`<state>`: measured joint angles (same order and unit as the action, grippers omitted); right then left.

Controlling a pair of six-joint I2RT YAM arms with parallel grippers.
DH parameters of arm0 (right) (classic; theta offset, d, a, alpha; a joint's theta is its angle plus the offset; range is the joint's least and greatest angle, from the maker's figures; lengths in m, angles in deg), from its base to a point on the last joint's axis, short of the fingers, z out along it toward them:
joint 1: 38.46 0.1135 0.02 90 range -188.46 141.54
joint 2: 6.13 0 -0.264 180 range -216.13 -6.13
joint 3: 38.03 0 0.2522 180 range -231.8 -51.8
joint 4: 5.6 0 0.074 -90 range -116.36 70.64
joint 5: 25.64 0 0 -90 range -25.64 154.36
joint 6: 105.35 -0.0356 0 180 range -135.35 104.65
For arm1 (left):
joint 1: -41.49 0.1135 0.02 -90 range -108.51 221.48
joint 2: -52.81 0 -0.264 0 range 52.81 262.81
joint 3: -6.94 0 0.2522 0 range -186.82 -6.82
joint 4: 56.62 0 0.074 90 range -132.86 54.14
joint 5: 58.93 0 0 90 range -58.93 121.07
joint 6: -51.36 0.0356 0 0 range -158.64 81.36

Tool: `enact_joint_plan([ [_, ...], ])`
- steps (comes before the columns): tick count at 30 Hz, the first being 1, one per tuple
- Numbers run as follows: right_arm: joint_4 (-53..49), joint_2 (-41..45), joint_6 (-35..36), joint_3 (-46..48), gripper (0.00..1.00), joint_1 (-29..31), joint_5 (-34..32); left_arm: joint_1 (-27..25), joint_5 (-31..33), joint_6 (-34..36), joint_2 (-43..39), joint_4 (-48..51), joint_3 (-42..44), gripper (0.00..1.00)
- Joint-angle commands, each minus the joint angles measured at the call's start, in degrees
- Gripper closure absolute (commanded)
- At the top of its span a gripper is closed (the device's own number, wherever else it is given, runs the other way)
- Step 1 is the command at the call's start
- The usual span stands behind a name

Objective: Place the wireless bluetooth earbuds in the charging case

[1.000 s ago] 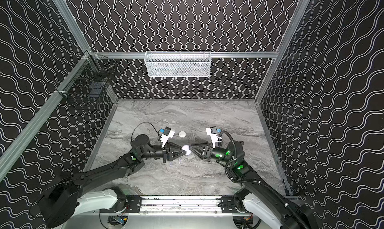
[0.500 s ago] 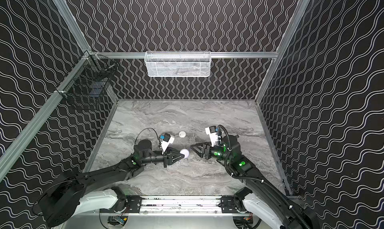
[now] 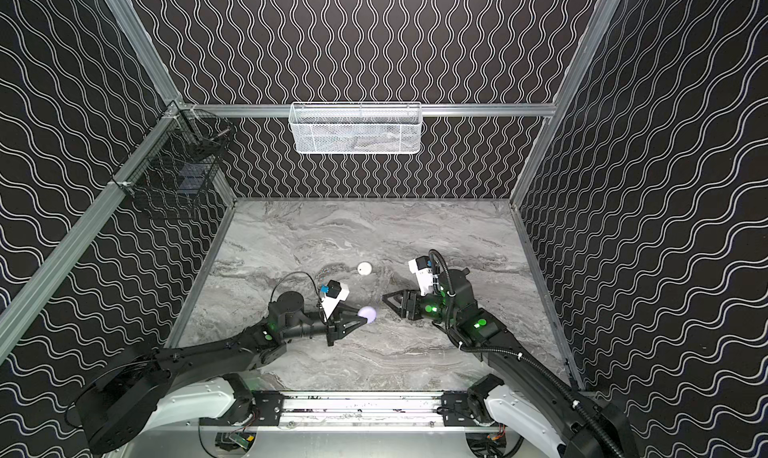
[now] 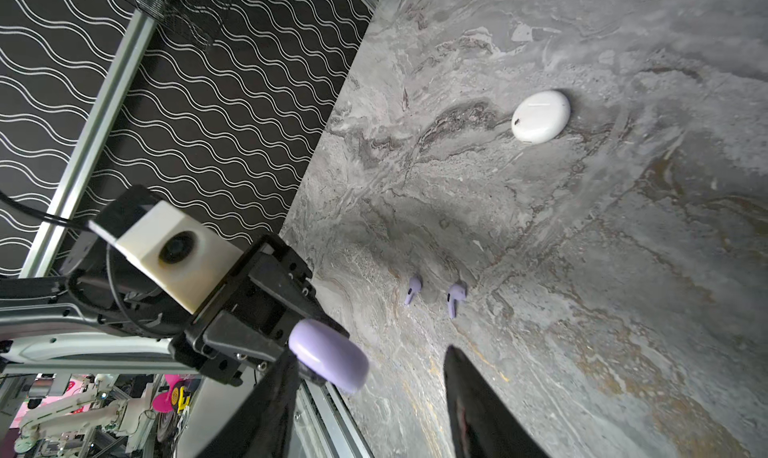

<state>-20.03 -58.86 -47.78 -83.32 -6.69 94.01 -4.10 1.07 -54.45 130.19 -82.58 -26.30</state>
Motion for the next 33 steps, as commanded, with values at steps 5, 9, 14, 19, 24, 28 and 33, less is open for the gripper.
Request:
enact_joint_plan([
  [5, -3.83, -2.96, 1.47, -2.49, 0.42, 4.82, -6.63, -0.13, 2.16, 5.01, -1.16, -0.94, 0.83, 0.95],
  [9, -5.54, -5.28, 1.80, -4.35, 0.42, 8.21, -10.06, -0.13, 5.04, 5.74, -2.92, 0.43, 1.16, 0.96],
  [14, -7.70, -7.85, 2.00, -7.67, 0.42, 11.66, -13.30, -0.12, 7.55, 5.74, -5.77, 0.77, 2.30, 0.95],
  [19, -8.66, -10.03, 2.02, -9.85, 0.42, 14.20, -14.87, -0.12, 8.85, 5.72, -7.16, 0.57, 3.16, 0.96],
  [24, -8.69, -11.86, 1.46, -11.00, 0.42, 16.16, -16.09, -0.12, 10.00, 5.78, -8.30, 0.67, 3.58, 0.97],
  [28, -8.43, -12.44, 1.19, -11.36, 0.42, 16.92, -16.29, -0.13, 11.65, 6.13, -9.59, 0.97, 4.19, 0.98],
  [33, -7.65, -13.71, 0.88, -11.71, 0.42, 17.19, -16.38, -0.12, 11.70, 6.53, -9.79, 0.94, 4.28, 0.99],
])
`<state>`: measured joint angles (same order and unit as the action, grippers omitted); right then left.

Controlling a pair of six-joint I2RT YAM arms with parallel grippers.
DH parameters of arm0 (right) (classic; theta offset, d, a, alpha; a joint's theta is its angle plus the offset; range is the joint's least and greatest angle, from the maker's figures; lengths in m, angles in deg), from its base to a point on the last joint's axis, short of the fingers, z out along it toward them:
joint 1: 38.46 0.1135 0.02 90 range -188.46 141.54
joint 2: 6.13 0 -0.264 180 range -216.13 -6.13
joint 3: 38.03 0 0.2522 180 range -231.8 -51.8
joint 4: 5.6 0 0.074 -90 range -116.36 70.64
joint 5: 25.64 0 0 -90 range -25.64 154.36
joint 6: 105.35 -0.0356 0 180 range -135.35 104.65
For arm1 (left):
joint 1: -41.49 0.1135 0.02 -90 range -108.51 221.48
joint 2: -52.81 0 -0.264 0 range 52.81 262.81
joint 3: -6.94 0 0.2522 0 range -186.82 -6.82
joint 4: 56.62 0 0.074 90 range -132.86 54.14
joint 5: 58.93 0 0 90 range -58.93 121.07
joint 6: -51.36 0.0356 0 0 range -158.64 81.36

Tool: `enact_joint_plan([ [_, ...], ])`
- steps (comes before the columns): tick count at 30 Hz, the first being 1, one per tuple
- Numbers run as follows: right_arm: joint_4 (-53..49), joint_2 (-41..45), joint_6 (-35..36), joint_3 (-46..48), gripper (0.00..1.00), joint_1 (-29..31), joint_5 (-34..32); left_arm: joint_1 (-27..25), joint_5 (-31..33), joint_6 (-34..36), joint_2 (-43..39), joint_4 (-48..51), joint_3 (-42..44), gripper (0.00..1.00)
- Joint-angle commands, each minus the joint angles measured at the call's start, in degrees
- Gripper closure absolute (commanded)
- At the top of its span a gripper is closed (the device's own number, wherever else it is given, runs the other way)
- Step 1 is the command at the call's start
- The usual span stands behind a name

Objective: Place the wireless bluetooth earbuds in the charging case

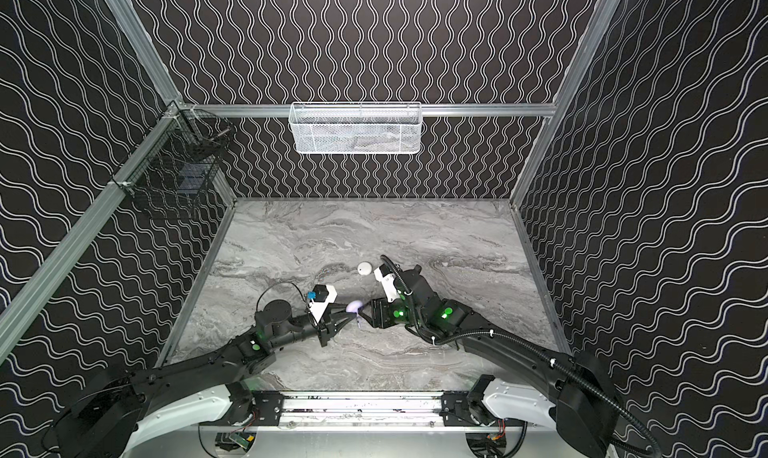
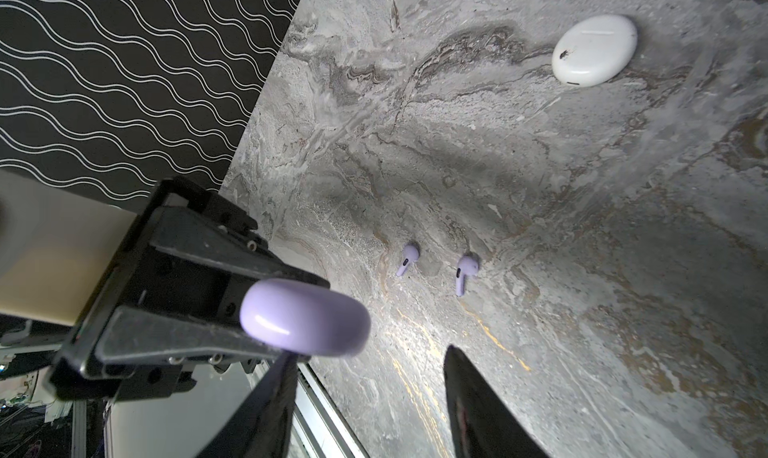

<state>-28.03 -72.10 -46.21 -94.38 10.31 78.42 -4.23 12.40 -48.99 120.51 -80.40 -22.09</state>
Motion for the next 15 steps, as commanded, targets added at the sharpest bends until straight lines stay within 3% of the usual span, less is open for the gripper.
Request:
enact_joint_plan([
  [1, 0.56, -0.62, -0.70, -0.74, 0.42, 0.18, -0.71, 0.00, 0.46, 1.21, -0.25, -1.14, 0.14, 0.99],
  [15, 0.50, -2.06, -0.30, -2.59, 0.41, 0.10, -1.82, -0.07, -0.66, 2.35, -0.85, -1.57, 0.49, 1.00],
])
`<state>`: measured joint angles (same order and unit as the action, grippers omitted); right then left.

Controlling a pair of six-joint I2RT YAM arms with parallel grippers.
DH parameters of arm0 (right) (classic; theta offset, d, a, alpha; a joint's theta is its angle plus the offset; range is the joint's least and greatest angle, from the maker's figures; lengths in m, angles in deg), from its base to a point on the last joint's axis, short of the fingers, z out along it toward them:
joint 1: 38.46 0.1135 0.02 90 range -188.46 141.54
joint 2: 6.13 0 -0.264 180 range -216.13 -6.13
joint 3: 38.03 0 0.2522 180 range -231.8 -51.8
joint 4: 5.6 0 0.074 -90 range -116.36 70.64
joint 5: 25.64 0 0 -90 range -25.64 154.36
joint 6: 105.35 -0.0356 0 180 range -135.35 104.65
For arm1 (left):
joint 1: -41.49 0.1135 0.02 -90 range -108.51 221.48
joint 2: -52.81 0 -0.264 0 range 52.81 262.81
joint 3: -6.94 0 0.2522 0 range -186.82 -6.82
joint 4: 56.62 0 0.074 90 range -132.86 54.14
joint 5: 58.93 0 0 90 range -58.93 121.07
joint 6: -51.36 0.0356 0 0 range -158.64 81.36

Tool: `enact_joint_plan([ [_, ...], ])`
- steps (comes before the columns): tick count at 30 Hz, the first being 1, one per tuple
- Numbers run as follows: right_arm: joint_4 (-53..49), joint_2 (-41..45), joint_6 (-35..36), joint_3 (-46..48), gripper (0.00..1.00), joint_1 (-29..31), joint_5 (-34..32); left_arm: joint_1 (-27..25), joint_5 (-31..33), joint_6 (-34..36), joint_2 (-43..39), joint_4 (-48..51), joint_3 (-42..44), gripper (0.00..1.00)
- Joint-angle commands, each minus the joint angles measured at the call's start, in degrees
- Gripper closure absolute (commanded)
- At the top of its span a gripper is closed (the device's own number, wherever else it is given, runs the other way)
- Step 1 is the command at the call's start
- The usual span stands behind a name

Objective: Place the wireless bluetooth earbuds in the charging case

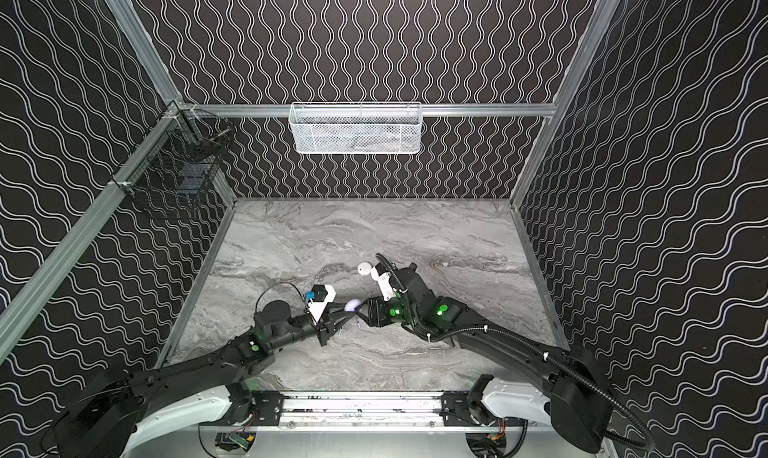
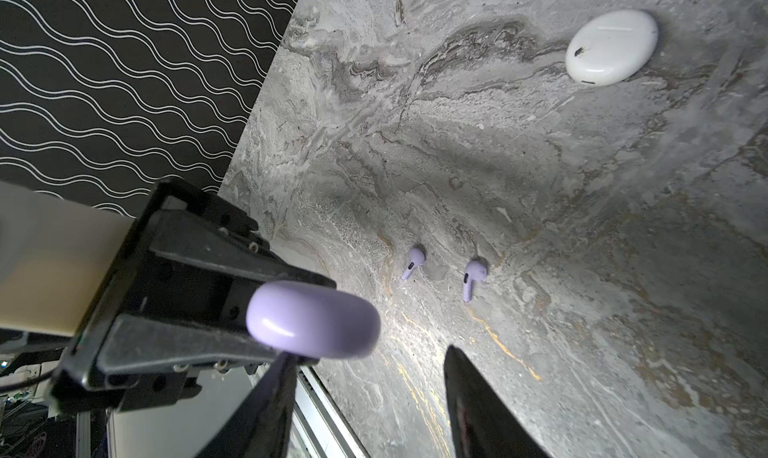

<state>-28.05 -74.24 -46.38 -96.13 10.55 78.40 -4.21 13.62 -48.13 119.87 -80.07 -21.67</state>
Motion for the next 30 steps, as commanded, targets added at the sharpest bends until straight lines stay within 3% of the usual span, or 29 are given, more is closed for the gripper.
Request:
enact_joint_plan([
  [1, 0.51, 0.25, -0.09, -0.90, 0.41, -0.22, -2.06, -0.10, -1.73, 1.70, -0.50, -1.74, 0.09, 1.00],
  [26, 0.60, -0.70, -0.04, -1.19, 0.42, -2.63, -1.14, -0.10, -2.50, 1.40, -1.47, -3.31, 1.04, 1.00],
  [30, 0.07, 0.15, -0.07, -1.43, 0.42, -2.70, -1.74, -0.09, 0.14, 1.63, -1.52, -1.39, 0.64, 1.00],
])
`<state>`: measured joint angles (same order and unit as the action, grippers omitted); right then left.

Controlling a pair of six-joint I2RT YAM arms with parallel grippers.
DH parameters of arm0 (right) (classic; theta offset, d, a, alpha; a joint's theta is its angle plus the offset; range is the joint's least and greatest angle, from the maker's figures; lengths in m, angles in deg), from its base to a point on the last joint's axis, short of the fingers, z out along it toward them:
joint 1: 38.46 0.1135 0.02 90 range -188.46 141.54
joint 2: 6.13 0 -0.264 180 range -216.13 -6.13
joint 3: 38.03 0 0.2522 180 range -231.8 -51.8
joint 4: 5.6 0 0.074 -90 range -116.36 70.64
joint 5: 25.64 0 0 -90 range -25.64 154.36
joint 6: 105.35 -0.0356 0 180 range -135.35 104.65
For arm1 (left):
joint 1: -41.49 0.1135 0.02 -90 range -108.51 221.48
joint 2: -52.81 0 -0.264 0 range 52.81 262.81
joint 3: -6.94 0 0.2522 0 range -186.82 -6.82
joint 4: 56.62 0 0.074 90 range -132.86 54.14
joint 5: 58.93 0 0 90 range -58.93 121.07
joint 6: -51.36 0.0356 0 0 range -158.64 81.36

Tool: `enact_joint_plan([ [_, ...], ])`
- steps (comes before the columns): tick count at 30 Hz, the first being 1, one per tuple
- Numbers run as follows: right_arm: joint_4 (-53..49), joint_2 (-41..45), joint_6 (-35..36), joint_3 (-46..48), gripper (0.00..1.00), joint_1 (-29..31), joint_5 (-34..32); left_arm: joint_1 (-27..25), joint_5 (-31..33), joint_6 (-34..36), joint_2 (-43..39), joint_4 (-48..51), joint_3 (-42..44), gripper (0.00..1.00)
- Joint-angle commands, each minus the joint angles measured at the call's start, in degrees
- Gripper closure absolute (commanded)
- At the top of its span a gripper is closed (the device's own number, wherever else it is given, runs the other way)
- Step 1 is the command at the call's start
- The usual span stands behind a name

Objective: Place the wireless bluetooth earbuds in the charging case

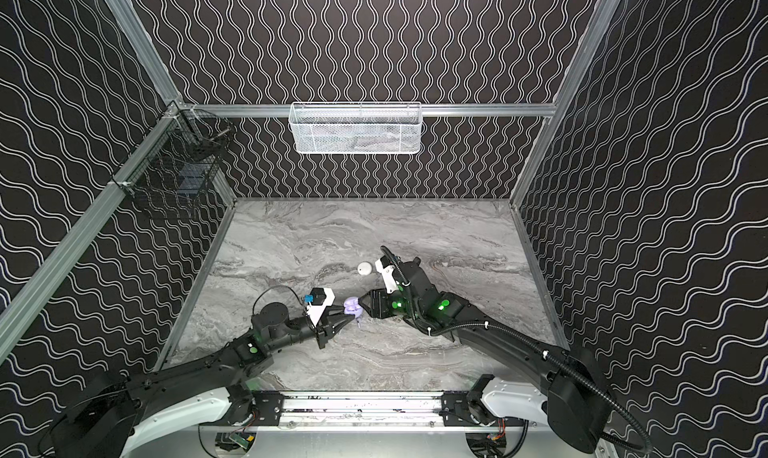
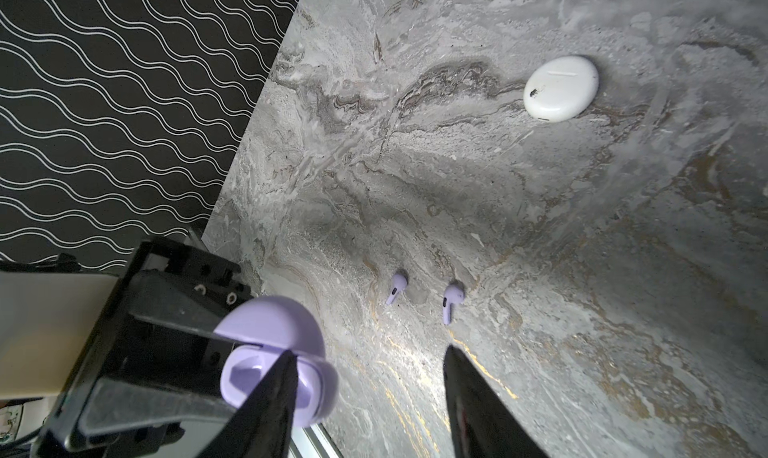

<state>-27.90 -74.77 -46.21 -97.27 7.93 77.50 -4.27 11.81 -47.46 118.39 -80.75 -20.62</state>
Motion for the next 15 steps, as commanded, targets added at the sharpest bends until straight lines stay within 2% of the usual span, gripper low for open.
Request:
enact_joint_plan([
  [1, -0.61, 0.95, -0.31, -0.52, 0.42, -0.07, -1.38, -0.03, 2.96, 1.00, -0.06, 0.22, -0.54, 1.00],
  [8, -4.46, -0.65, -1.77, -1.99, 0.43, 0.10, -4.78, 0.05, 9.41, 0.61, -2.76, 3.26, 0.06, 1.00],
  [15, -7.81, -5.46, -4.27, -4.08, 0.44, 2.63, -10.78, 0.08, 12.29, 0.36, -5.33, 4.41, 0.88, 1.00],
])
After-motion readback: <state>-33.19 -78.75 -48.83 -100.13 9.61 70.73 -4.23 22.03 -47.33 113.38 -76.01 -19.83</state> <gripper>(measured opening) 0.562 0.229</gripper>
